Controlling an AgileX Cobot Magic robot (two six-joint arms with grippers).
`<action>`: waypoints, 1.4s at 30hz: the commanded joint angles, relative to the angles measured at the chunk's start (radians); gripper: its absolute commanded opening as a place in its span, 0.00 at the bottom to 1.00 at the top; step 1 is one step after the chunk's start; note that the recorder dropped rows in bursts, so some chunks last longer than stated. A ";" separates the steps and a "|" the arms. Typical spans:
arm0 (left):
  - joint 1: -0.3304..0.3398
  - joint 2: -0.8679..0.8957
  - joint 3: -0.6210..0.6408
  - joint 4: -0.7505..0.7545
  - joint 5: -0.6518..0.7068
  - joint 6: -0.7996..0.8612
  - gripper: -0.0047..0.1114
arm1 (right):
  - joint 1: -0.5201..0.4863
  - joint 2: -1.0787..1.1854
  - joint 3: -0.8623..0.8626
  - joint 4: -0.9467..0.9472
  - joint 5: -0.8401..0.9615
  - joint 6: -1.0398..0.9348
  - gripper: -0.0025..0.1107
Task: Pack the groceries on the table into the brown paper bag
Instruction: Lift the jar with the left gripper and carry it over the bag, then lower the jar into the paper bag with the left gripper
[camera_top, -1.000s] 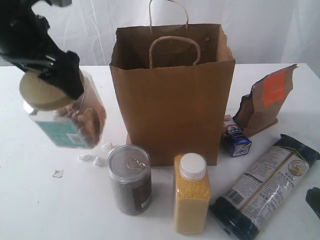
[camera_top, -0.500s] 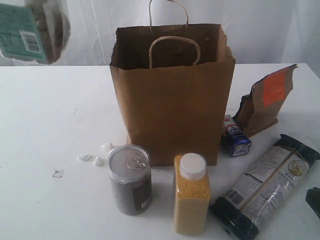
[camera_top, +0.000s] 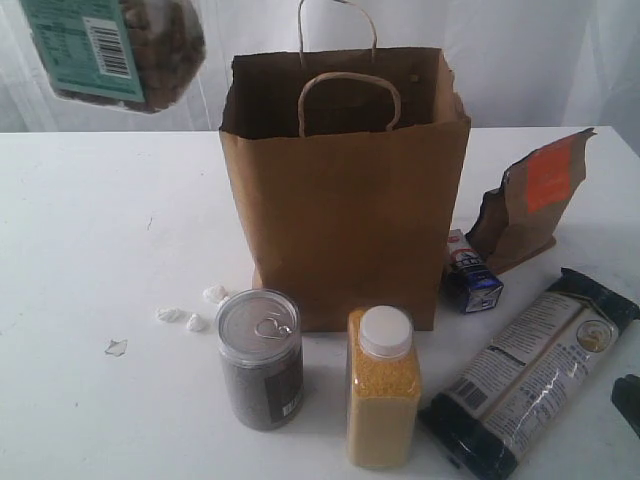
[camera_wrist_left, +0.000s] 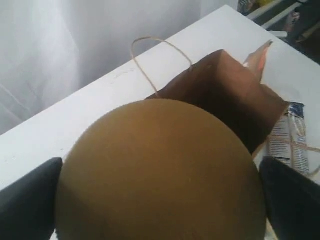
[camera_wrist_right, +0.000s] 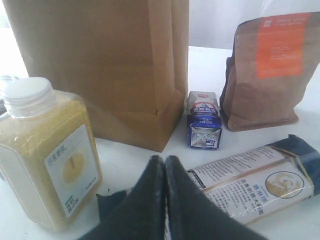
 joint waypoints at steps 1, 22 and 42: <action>0.001 0.011 -0.013 -0.116 -0.060 0.036 0.04 | -0.003 -0.005 0.005 -0.005 -0.006 0.003 0.02; -0.084 0.137 -0.013 -0.352 -0.356 0.244 0.04 | -0.003 -0.005 0.005 -0.005 -0.006 0.033 0.02; -0.102 0.261 -0.013 -0.303 -0.254 0.245 0.04 | -0.003 -0.005 0.005 -0.005 -0.006 0.033 0.02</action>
